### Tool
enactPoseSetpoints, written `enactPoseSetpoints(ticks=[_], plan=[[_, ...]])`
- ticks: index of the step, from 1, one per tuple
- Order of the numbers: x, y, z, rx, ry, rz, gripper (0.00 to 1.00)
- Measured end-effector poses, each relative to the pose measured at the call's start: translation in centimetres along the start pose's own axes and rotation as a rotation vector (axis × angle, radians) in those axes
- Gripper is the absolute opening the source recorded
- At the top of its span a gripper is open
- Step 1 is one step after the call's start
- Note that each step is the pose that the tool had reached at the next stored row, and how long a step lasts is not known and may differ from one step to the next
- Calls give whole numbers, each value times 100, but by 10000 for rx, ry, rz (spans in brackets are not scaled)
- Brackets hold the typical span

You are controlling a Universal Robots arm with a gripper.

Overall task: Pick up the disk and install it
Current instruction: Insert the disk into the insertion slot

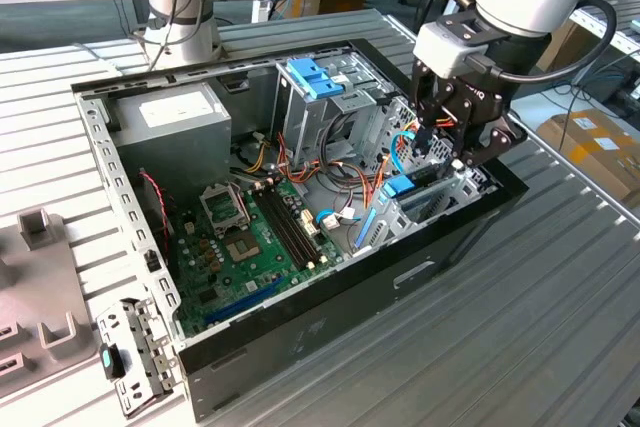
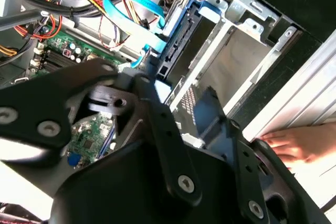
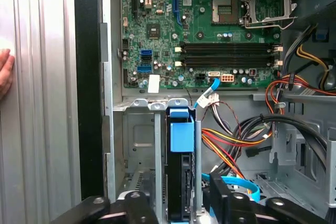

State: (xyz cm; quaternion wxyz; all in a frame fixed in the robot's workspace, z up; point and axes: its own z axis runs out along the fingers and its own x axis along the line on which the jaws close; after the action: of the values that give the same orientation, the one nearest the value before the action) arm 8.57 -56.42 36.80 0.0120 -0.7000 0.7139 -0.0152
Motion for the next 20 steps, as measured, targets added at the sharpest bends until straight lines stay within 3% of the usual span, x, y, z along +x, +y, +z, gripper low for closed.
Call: enactPoseSetpoints(ticks=[1, 2, 10, 14, 16, 20], plan=[[0, 0, 0, 0, 0, 0, 54], [0, 0, 3, 0, -1, 0, 61], [0, 5, 91, 0, 28, 156, 61], [-1, 8, 189, 0, 42, 154, 61], [-1, 3, 200, 0, 82, 11, 61], [-1, 3, 219, 0, 92, -2, 61]])
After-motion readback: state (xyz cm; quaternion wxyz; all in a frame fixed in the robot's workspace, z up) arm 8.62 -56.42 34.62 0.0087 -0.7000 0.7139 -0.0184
